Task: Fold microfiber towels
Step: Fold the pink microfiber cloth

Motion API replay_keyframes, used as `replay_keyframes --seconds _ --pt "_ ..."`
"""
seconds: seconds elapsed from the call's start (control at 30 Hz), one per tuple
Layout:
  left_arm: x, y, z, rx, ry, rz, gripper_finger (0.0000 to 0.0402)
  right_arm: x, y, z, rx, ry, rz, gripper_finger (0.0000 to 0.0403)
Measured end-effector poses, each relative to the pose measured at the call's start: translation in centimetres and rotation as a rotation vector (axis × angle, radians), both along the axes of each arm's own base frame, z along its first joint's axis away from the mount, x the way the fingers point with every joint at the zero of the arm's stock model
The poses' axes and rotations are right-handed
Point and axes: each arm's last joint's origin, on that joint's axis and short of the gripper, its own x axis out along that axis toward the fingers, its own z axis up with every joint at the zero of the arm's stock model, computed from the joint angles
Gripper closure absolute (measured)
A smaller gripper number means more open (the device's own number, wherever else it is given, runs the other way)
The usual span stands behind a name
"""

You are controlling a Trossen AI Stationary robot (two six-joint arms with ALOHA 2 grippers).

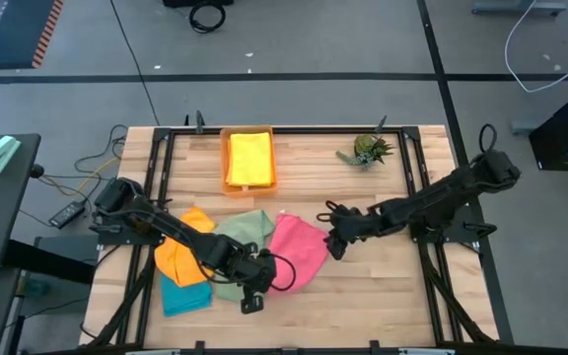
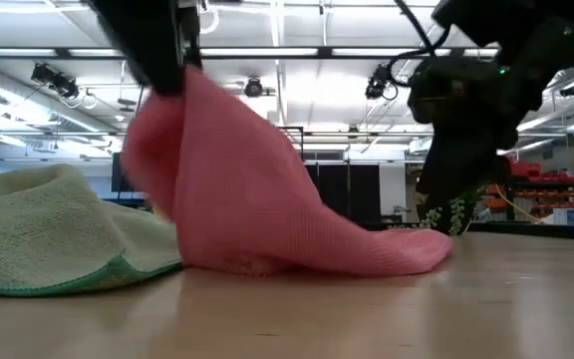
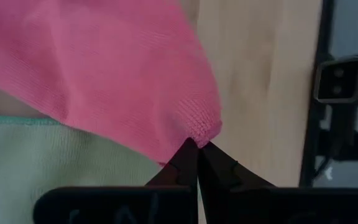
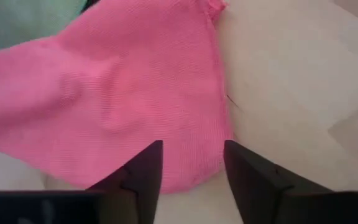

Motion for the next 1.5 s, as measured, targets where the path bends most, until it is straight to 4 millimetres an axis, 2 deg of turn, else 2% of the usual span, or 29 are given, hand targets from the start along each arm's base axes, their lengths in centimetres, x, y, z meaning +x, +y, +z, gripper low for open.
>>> replay_keyframes --seconds 0.1,0.27,0.37,0.43,0.5,0.53,0.67,0.77,0.9,1.03,1.13,1.23,1.3,1.4,1.5 --pt "-0.1 0.0 -0.7 -0.018 -0.014 0.023 0.0397 0.3 -0.4 -1.5 -0.037 0.065 0.025 0.0207" --pt "-0.4 -0.4 -1.2 -0.026 -0.007 0.029 0.0393 1.0 -0.6 -3.3 -0.051 0.114 0.042 0.0211" --pt "-0.5 -0.5 -1.2 -0.023 -0.003 0.023 0.0397 1.0 -0.5 -3.6 -0.060 0.121 0.046 0.0240" --pt "-0.5 -0.5 -1.2 -0.020 -0.006 0.022 0.0395 0.8 -0.3 -3.1 -0.052 0.105 0.056 0.0288" --pt "-0.5 -0.5 -1.2 -0.007 -0.011 0.030 0.0392 0.5 0.4 -1.9 0.013 0.060 0.083 0.0358" --pt "-0.5 -0.5 -1.2 -0.005 -0.014 0.031 0.0393 0.3 0.7 -0.9 0.046 0.025 0.100 0.0379" --pt "-0.4 -0.1 -0.4 -0.009 -0.047 0.024 0.0397 -1.2 1.7 2.9 0.173 -0.105 0.077 0.0394" --pt "0.1 0.8 1.6 0.006 -0.133 0.013 0.0393 -2.9 2.0 6.6 0.255 -0.246 0.063 0.0398" --pt "0.9 3.4 5.5 0.112 -0.295 0.017 0.0397 -5.8 1.0 10.2 0.251 -0.414 -0.034 0.0400" --pt "2.2 8.1 8.7 0.253 -0.408 0.040 0.0395 -9.0 -1.4 12.8 0.181 -0.562 -0.192 0.0400" --pt "2.9 12.4 10.2 0.331 -0.431 0.058 0.0397 -11.1 -3.3 14.3 0.145 -0.677 -0.285 0.0400" --pt "3.4 16.3 11.5 0.301 -0.473 0.065 0.0396 -12.7 -4.4 16.0 0.125 -0.771 -0.297 0.0401" --pt "3.4 18.1 12.1 0.249 -0.490 0.067 0.0396 -13.4 -4.5 17.2 0.121 -0.798 -0.263 0.0401" --pt "3.3 18.8 12.5 0.146 -0.506 0.026 0.0398 -13.5 -3.9 17.6 0.176 -0.729 -0.193 0.0402" --pt "3.5 17.4 11.1 0.041 -0.417 -0.036 0.0394 -12.6 -2.3 15.5 0.266 -0.511 -0.143 0.0402"
